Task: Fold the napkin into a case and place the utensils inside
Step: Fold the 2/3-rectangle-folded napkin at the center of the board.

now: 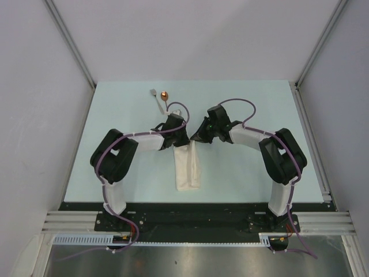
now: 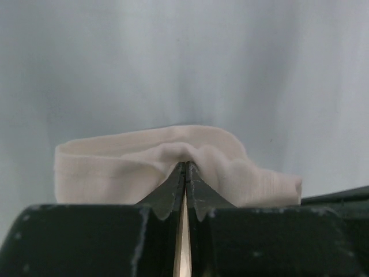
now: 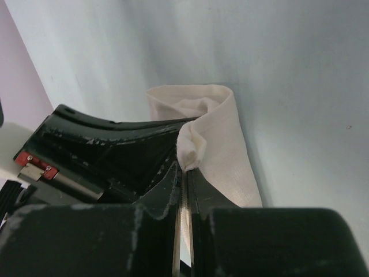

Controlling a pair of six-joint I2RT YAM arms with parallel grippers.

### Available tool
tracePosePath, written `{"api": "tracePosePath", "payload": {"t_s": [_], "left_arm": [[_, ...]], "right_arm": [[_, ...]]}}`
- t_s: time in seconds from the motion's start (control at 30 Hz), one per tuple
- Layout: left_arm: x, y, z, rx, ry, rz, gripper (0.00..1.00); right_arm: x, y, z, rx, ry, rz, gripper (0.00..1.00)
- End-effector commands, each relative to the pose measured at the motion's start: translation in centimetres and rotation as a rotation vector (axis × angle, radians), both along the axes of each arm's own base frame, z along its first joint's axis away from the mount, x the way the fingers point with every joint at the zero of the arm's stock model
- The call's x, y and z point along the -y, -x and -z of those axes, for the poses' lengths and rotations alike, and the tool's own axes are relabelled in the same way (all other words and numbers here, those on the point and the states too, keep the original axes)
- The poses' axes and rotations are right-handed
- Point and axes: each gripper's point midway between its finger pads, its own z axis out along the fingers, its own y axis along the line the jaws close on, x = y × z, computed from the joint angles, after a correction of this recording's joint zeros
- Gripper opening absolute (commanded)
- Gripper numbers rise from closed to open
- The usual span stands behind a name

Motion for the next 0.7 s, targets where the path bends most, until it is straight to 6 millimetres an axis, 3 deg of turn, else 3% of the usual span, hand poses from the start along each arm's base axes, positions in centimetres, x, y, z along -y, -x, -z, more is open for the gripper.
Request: {"api": "tracePosePath", "payload": {"t_s": [0.0, 0.17, 0.37, 0.53, 0.57, 0.67], "left_arm": [[0.3, -0.5, 0.6, -0.021, -0.003, 0.007, 0.07], [0.7, -1.5, -0.8, 0.024, 0.023, 0.0, 0.07], [-1.3, -0.9, -4.9, 0.057, 0.0, -0.044, 0.11], [-3.0, 1.0, -6.5, 0.023, 0.023, -0.102, 0.22], [-3.3, 1.4, -7.2, 0.028, 0.026, -0.103, 0.23], [-4.4, 2.9, -6.6, 0.012, 0.012, -0.108, 0.2]], "right_arm": [[-1.2, -0.5, -3.9, 0.074, -0.09, 0.0, 0.0], [-2.7, -0.5, -4.2, 0.056, -0.169, 0.011, 0.0], [-1.6, -0.8, -3.7, 0.035, -0.177, 0.052, 0.0], [-1.3, -0.9, -3.8, 0.033, -0.172, 0.06, 0.0], [-1.2, -0.8, -3.8, 0.031, -0.171, 0.06, 0.0], [-1.2, -0.8, -3.8, 0.028, -0.164, 0.061, 0.0]]}}
